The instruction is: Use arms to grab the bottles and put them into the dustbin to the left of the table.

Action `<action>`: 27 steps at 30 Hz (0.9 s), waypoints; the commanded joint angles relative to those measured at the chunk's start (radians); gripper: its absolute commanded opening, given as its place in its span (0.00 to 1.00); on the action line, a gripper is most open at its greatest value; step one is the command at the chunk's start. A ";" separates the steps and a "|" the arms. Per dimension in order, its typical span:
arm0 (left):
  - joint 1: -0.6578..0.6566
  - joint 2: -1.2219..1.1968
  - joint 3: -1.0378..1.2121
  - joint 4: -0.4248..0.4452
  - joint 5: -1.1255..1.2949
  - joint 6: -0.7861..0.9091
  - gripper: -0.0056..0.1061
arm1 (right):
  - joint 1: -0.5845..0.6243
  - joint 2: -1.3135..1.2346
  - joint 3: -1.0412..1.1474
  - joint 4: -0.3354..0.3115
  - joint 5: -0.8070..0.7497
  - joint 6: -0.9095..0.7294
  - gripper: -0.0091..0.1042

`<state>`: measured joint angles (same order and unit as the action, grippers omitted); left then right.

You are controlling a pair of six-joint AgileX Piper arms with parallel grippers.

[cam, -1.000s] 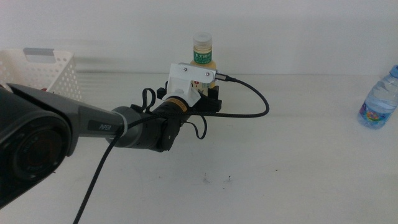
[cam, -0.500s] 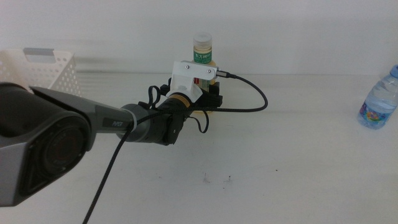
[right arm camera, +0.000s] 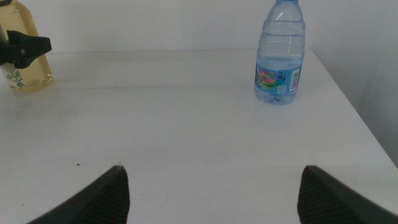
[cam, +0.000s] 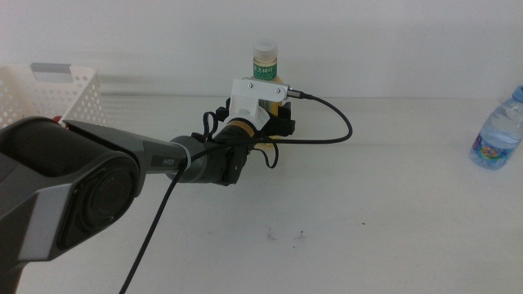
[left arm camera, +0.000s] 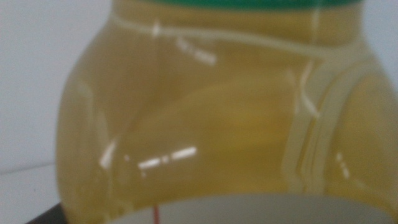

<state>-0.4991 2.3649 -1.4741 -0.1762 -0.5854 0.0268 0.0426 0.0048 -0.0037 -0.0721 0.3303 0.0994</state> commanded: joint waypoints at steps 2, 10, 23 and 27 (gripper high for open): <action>0.009 0.010 -0.006 -0.009 -0.024 -0.002 0.88 | -0.004 -0.005 0.004 -0.003 -0.013 -0.002 0.84; 0.011 0.010 -0.006 -0.010 -0.086 -0.002 0.48 | -0.004 -0.005 0.004 -0.003 -0.013 -0.002 0.84; 0.011 -0.259 0.281 0.027 -0.083 0.002 0.03 | -0.004 -0.005 0.004 0.001 -0.013 -0.002 0.84; 0.011 -0.413 0.417 0.041 -0.040 0.002 0.03 | -0.004 -0.005 0.004 0.001 -0.013 -0.002 0.84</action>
<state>-0.4894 2.0416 -1.0885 -0.1500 -0.5565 0.0308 0.0426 0.0048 -0.0037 -0.0687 0.3303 0.0994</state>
